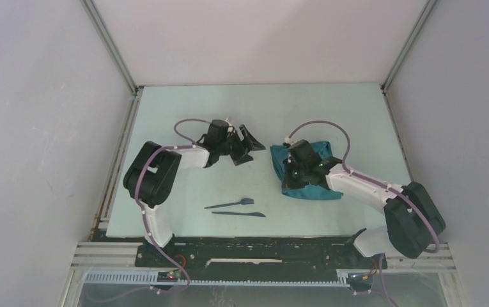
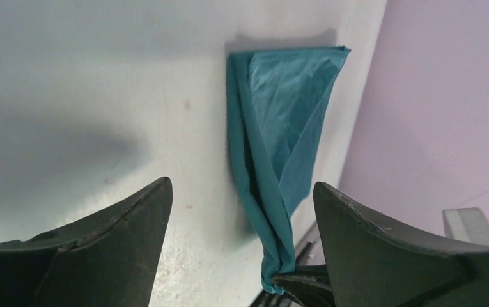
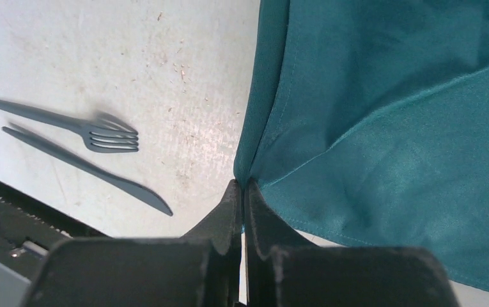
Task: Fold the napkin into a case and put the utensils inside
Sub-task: Pick up the upper triangle-folded napkin from the center of the board.
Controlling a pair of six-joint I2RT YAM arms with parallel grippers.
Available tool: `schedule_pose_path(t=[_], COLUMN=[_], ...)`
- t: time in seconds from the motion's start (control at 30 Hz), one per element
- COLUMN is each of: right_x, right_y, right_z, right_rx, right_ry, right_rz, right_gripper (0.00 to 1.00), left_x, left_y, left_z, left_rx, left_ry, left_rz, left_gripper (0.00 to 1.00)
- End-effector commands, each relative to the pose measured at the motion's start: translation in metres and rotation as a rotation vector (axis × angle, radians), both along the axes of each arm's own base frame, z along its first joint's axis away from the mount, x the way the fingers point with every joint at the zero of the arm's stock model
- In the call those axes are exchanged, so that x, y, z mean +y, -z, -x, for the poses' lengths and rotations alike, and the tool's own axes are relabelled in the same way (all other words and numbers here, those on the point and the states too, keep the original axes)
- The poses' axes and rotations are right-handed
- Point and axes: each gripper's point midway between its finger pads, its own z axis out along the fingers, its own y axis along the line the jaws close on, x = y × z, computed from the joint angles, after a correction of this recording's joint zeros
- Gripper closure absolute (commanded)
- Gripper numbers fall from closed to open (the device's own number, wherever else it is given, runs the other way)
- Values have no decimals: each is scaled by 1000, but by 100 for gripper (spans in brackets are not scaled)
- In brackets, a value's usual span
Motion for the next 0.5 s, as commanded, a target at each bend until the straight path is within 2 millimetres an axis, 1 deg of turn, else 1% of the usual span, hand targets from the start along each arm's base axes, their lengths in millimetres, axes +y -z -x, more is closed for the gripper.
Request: schedule_pose_path(t=[0.0,0.17,0.27,0.33,0.4,0.47], right_x=[8,2,-5,-7,-8,-9], right_y=[-15,-19,-21,-24,-26,-27], right_z=[2,4,1,0,-1,-1], right_rx=[6,12,5,2,-1,-3], right_ry=[-25,-20,-5,2,1,3], right_rz=[-121,-156,-157,-163,-169,-174], right_gripper=[100,100,100,100,100,100], left_x=[-36,-65,-75,-74,-73,-75], left_y=[-25,-21,-9,3,14,21], left_z=[9,10,12,12,9,5], left_rx=[19,43,89,106,106,105], left_ry=[-24,-37,-67,-104,-123,-119], left_rz=[282,396,422,405,376,362], left_gripper=[13,7,6,9,15,24])
